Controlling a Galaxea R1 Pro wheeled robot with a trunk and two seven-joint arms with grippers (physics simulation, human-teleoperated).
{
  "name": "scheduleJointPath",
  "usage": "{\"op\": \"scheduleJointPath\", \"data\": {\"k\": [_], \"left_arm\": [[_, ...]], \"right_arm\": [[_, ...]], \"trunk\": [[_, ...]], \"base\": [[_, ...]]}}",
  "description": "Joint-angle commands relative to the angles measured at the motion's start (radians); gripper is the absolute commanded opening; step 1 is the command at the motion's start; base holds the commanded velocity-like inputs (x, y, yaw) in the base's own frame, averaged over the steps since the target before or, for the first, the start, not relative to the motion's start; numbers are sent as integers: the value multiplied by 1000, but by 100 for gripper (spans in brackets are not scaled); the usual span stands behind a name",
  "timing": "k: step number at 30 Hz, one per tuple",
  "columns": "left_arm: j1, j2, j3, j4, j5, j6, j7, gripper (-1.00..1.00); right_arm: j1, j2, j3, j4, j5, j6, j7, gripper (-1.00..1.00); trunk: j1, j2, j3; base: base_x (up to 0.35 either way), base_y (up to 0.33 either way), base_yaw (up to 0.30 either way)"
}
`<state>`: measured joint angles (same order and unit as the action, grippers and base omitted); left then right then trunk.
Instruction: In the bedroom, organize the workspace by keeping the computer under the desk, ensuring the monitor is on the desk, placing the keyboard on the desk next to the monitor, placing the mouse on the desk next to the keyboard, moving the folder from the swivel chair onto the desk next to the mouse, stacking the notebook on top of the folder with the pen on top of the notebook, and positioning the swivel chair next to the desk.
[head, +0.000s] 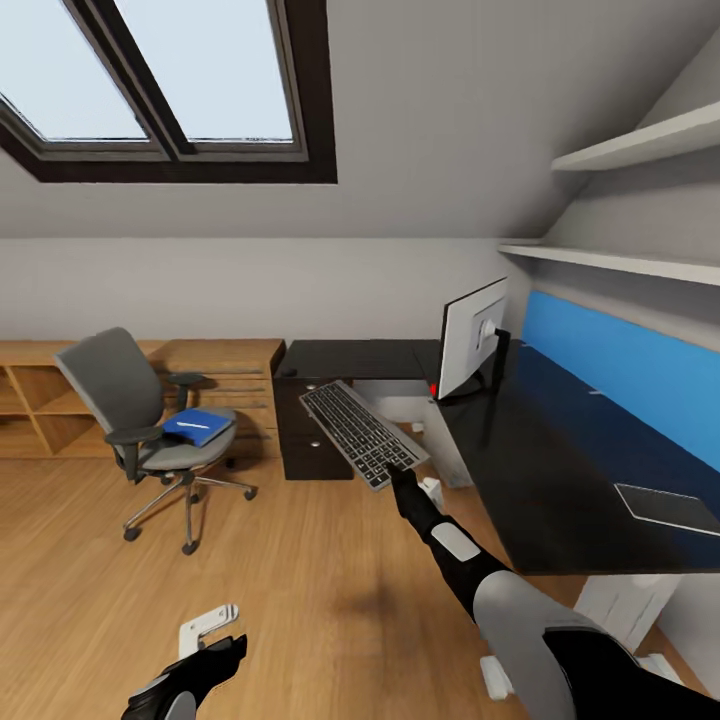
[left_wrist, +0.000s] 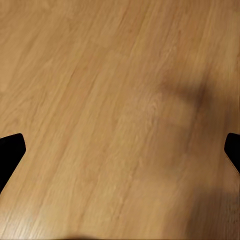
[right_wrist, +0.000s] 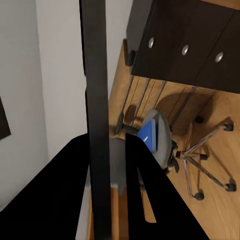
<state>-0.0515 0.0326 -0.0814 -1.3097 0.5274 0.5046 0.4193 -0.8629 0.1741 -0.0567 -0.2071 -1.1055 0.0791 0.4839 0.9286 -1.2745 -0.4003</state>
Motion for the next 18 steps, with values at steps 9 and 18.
{"op": "scheduleJointPath", "data": {"k": [9, 18], "left_arm": [[-1, 1, -1, -1, 10, 1, 10, 100], [-1, 1, 2, 0, 10, 0, 9, 100]], "right_arm": [[-1, 0, -8, -2, -8, 53, 6, -100], [-1, 0, -10, 0, -8, 54, 5, -100]], "trunk": [[-26, 49, 21], [-26, 49, 21]], "base": [[319, 11, 8], [197, 138, 0]]}}
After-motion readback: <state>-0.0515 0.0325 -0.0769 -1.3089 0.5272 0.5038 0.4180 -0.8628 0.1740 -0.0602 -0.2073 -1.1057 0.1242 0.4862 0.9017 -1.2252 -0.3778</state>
